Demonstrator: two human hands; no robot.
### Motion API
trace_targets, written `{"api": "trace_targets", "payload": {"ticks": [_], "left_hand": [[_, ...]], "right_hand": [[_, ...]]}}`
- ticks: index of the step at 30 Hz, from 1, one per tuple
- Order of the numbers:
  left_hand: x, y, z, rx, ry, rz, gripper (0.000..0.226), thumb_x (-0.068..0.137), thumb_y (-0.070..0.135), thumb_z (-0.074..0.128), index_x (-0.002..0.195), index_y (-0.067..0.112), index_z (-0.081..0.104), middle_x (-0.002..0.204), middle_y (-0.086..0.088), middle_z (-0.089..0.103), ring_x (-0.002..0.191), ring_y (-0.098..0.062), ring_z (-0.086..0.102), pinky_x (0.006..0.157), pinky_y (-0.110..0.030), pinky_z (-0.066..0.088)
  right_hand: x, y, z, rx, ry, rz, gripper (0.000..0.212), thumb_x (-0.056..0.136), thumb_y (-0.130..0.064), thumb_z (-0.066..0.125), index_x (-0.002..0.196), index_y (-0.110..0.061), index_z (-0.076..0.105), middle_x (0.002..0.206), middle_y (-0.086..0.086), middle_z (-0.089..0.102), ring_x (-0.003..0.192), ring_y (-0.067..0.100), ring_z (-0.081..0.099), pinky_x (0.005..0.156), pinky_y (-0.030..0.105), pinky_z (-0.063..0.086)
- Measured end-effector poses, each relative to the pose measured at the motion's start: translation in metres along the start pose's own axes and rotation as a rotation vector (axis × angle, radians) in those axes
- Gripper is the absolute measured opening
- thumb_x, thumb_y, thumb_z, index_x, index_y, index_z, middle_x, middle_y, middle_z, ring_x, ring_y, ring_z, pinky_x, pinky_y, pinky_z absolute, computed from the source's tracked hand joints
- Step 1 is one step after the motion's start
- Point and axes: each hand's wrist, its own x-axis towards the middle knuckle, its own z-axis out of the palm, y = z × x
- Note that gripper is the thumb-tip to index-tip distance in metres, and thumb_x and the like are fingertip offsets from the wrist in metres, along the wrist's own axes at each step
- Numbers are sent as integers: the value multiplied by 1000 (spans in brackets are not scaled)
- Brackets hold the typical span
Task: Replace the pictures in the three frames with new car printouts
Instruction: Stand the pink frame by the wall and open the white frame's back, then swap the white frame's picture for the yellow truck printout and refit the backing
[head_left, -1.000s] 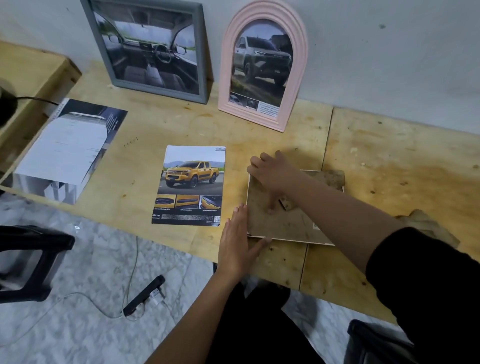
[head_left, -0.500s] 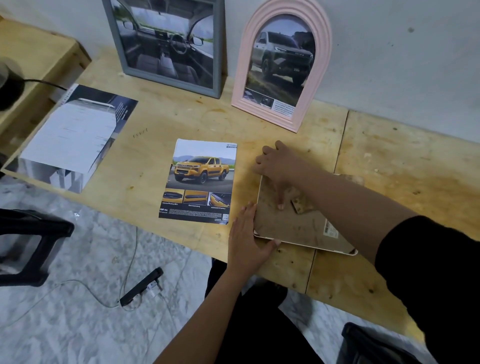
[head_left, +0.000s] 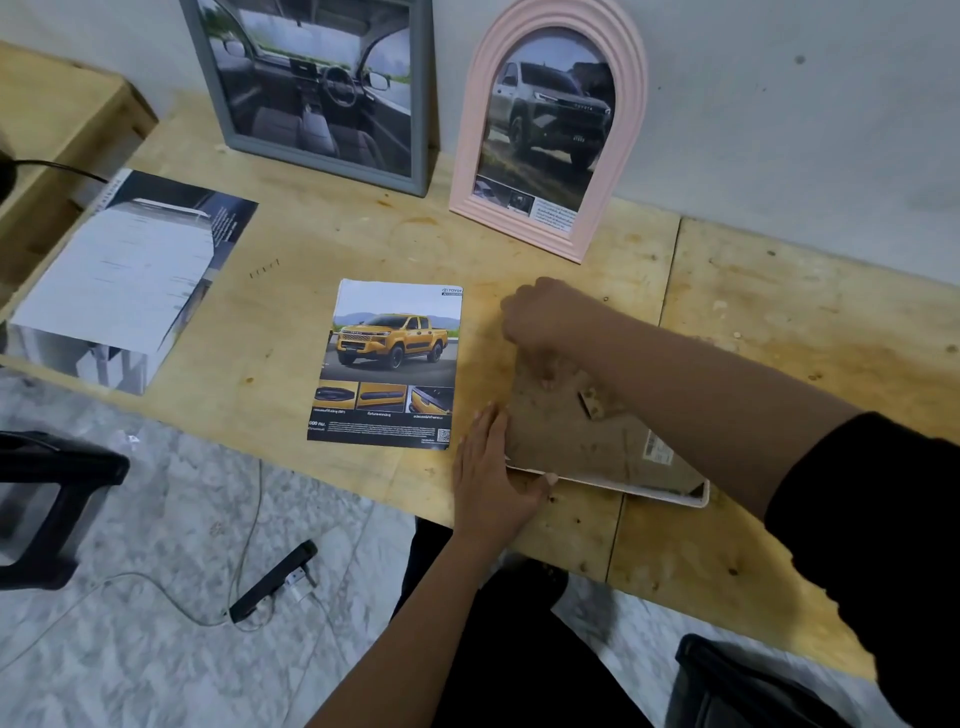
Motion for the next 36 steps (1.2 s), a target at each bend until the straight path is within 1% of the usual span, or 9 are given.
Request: {"api": "trace_targets", "payload": {"ticks": [5, 9, 13, 19, 25, 28, 30, 33, 36], "left_hand": [[0, -1, 1, -1, 11, 5, 92, 70, 58, 56, 147, 26, 18, 155, 11, 13, 144, -8, 7, 116, -32, 7], [-1, 0, 0, 5, 10, 8, 94, 68, 65, 51, 147, 23, 20, 155, 8, 14, 144, -9, 7, 116, -31, 5], [-2, 6, -4, 35, -18, -1, 104, 55, 69, 35, 146, 20, 21, 155, 4, 16, 144, -10, 7, 115, -29, 3], [-2, 10, -6, 31, 16, 13, 93, 62, 67, 46, 139, 14, 39, 144, -9, 39, 135, -29, 34, 108, -50, 30], [1, 3, 2, 85, 70, 79, 92, 66, 62, 52, 140, 10, 39, 144, -11, 42, 134, -30, 38, 104, -54, 36], [3, -1, 5, 127, 54, 72, 96, 65, 68, 47, 142, 12, 34, 148, -8, 37, 139, -26, 31, 109, -50, 30], [5, -1, 5, 150, 27, 50, 102, 63, 74, 40, 145, 15, 28, 152, -4, 30, 142, -21, 23, 113, -44, 23], [6, 0, 4, 141, 0, 31, 104, 61, 76, 39, 147, 19, 24, 155, 1, 22, 144, -16, 16, 115, -40, 17], [5, 2, 1, 97, -17, 23, 99, 64, 70, 49, 147, 22, 22, 156, 3, 19, 144, -15, 14, 116, -40, 15]], "right_hand": [[0, 21, -14, 259, -53, -20, 24, 80, -13, 60, 103, -11, 52, 108, 6, 49, 83, 20, 45, 60, 30, 37], [-8, 34, -19, 353, -94, -9, 10, 81, -20, 58, 76, -18, 48, 81, 1, 49, 71, 14, 41, 77, 33, 39], [-39, 70, -34, 732, -98, 72, 20, 84, -25, 60, 88, -5, 58, 89, 11, 55, 77, 23, 49, 69, 30, 43], [-114, 117, 24, 1693, 373, 264, 13, 90, -18, 56, 79, -11, 55, 67, -3, 59, 62, 13, 53, 55, 25, 38], [-194, 90, 168, 2453, 880, 742, 19, 99, -13, 36, 112, -5, 47, 61, -1, 62, 35, 4, 50, 27, 16, 33], [-217, 71, 210, 2706, 1115, 1027, 18, 98, -12, 39, 111, -8, 50, 76, -3, 69, 52, 6, 60, 35, 15, 43], [-220, 71, 224, 2756, 1207, 1259, 13, 96, -7, 43, 101, -12, 54, 103, 2, 64, 79, 10, 64, 56, 20, 54], [-215, 77, 227, 2645, 1205, 1403, 34, 91, 2, 49, 123, -9, 50, 117, 9, 58, 96, 20, 62, 74, 27, 54], [-203, 81, 229, 2141, 797, 1737, 41, 83, -6, 60, 122, -7, 49, 114, 9, 57, 105, 28, 56, 85, 37, 51]]}}
